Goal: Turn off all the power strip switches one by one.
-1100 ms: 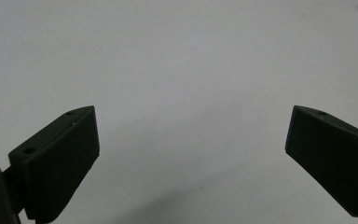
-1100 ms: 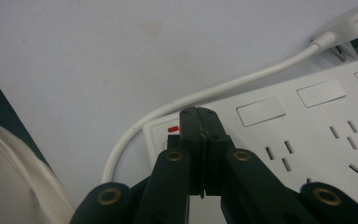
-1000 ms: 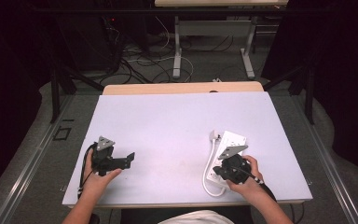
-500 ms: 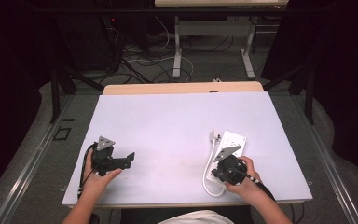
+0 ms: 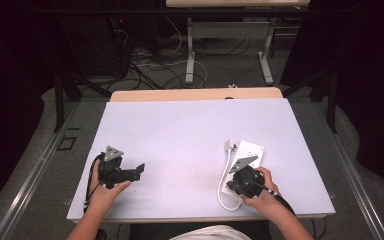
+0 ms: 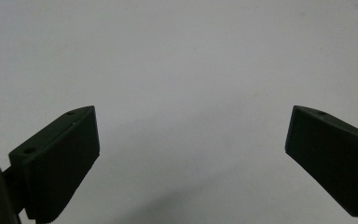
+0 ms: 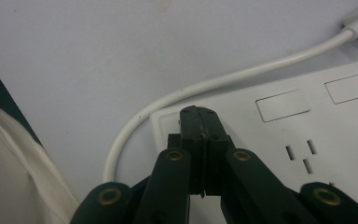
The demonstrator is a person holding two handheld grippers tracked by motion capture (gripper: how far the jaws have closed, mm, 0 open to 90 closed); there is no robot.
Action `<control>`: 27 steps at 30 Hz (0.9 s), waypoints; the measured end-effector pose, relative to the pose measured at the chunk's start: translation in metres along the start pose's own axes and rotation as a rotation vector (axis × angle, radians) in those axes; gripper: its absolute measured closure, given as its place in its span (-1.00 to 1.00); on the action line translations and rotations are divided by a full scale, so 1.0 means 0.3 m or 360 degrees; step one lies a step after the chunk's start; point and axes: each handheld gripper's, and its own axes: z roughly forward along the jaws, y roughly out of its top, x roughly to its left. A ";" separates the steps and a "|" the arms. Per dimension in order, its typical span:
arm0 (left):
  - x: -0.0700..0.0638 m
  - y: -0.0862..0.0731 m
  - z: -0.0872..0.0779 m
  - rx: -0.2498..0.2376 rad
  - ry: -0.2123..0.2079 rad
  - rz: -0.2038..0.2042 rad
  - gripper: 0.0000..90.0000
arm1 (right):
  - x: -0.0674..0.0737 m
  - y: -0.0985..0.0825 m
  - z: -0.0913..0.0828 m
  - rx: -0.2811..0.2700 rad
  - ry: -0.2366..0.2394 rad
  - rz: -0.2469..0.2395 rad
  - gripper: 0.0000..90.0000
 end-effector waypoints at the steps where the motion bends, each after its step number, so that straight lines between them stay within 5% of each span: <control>1: 0.000 0.000 0.000 0.0000 0.0000 0.0000 -0.94 | 0.002 0.001 -0.001 0.0017 0.0001 0.0003 1.00; 10: 0.000 0.000 0.000 -0.0001 0.0004 0.0004 -0.94 | -0.004 0.003 0.005 0.0013 0.0018 -0.0012 1.00; 16: 0.001 -0.001 0.001 -0.0004 0.0002 -0.0001 -0.94 | -0.015 -0.006 -0.001 -0.0020 0.0059 0.0068 1.00; 27: 0.002 0.000 0.000 0.0005 -0.0001 0.0007 -0.94 | -0.009 -0.007 -0.010 -0.0008 0.0045 0.0081 1.00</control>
